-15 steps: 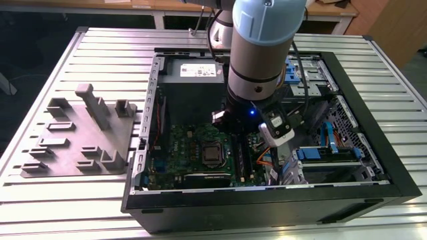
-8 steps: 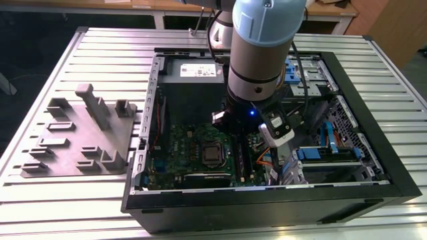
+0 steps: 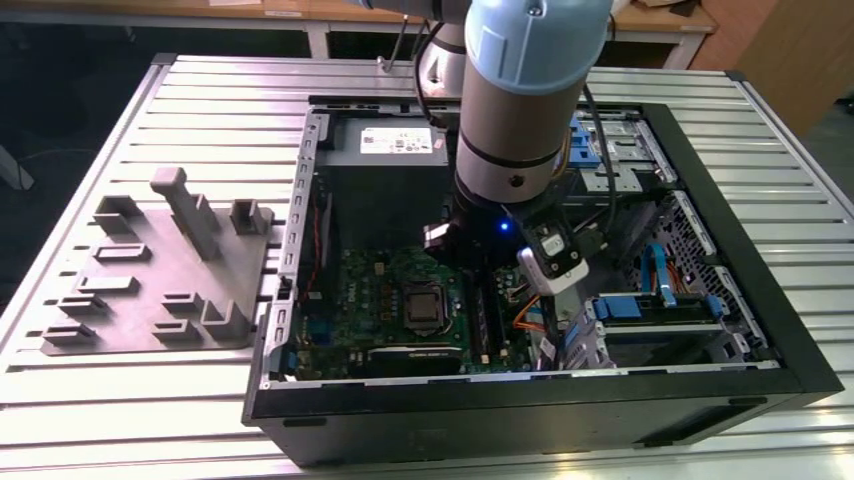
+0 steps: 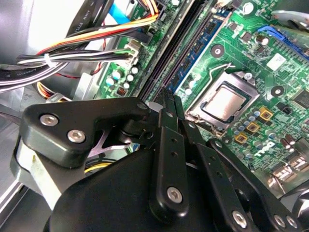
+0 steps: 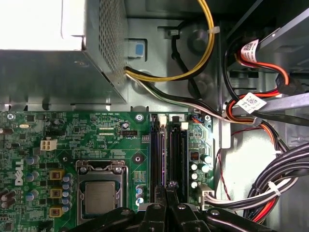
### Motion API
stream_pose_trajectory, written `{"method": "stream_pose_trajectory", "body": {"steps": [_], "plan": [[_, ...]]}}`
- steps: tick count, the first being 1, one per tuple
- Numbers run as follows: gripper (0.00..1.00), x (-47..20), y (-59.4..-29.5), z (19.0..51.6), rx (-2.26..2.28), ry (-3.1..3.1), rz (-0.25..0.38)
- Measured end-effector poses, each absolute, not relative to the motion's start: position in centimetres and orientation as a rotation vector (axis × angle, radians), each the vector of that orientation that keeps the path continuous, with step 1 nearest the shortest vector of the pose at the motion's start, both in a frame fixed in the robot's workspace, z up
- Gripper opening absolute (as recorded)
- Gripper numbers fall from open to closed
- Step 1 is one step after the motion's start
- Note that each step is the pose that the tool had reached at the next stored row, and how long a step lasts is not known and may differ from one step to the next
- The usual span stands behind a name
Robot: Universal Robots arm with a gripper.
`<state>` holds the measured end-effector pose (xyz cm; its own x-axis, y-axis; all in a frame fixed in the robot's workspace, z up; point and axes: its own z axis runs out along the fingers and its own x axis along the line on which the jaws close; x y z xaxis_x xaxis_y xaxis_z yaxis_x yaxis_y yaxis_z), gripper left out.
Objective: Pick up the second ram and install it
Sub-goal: 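Insert the second ram into the second slot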
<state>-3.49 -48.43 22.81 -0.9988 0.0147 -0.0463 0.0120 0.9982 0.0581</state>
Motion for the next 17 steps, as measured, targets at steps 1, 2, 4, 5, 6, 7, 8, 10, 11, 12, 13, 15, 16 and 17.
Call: {"method": "stream_pose_trajectory", "body": {"steps": [1,2,4,5,6,7,8,10,11,12,13,15,16,17], "plan": [[0.12,-3.49,-48.43,22.8,0.021,3.094,0.089],[0.12,-3.49,-48.44,22.79,0.021,3.094,0.088],[0.12,-3.49,-48.44,22.78,0.021,3.094,0.087],[0.12,-3.49,-48.44,22.73,0.02,3.094,0.082],[0.12,-3.5,-48.45,22.67,0.02,3.094,0.079],[0.12,-3.5,-48.45,22.65,0.02,3.094,0.08],[0.12,-3.5,-48.45,22.64,0.02,3.094,0.079],[0.12,-3.5,-48.45,22.63,0.02,3.094,0.079],[0.12,-3.5,-48.45,22.63,0.02,3.094,0.079],[0.12,-3.5,-48.45,22.62,0.02,3.094,0.079],[0.12,-3.5,-48.45,22.62,0.02,3.094,0.079],[0.12,-3.5,-48.45,22.61,0.02,3.094,0.079],[0.12,-3.5,-48.45,22.61,0.02,3.094,0.079],[0.12,-3.5,-48.45,22.59,0.02,3.094,0.079]]}}
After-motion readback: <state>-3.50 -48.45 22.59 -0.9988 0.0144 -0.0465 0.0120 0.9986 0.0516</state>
